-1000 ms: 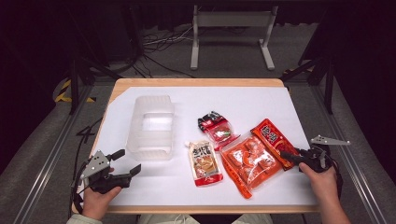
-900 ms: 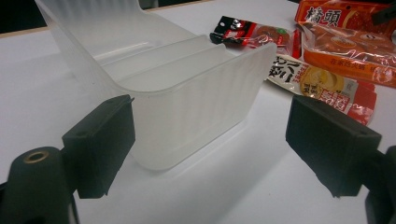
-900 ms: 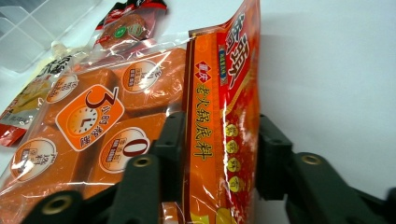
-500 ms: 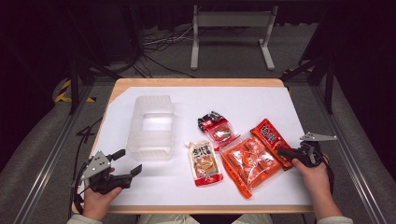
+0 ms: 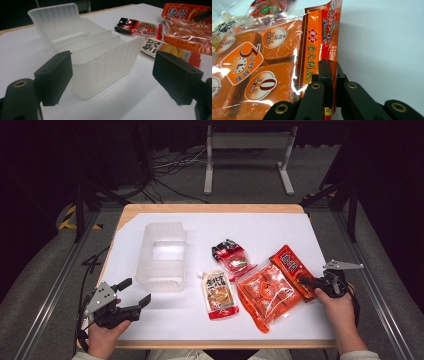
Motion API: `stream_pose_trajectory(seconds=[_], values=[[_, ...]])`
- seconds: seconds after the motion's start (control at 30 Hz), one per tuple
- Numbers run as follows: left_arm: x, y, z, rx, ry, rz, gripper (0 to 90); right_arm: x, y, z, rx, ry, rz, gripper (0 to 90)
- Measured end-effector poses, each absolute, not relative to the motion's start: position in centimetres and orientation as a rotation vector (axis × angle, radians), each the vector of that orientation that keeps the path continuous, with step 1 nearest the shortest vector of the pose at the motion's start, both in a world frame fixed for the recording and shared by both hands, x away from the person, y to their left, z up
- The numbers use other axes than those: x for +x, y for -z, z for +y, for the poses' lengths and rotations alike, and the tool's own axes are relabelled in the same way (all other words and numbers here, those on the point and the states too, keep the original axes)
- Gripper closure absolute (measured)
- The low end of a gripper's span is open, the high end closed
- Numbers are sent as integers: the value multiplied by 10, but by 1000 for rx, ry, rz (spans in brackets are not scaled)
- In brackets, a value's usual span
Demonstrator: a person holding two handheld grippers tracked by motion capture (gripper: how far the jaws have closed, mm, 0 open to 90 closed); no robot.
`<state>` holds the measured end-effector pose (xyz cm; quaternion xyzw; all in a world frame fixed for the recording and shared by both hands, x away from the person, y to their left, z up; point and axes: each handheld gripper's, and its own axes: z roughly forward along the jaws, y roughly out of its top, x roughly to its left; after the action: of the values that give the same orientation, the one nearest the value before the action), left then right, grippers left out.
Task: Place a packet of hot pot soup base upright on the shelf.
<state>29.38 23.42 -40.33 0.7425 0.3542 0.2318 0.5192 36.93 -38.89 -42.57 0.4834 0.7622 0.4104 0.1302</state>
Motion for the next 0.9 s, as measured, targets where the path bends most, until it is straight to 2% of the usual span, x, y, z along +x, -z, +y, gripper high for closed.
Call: stream_pose_trajectory(seconds=[0.17,0.4,0.57,0.8,0.9], values=[[298,386,220,1818,-488,891,168,365,411,-390,1388,-1212,2210,900],[309,368,207,1817,-472,830,165,361,392,-389,1351,-1238,2218,900],[318,365,200,1766,-336,837,174,359,379,-386,1308,-1243,2224,900],[323,359,184,1803,-405,796,174,349,347,-374,1208,-1251,2242,900],[325,358,179,1828,-408,789,231,347,336,-371,1212,-1325,2236,900]])
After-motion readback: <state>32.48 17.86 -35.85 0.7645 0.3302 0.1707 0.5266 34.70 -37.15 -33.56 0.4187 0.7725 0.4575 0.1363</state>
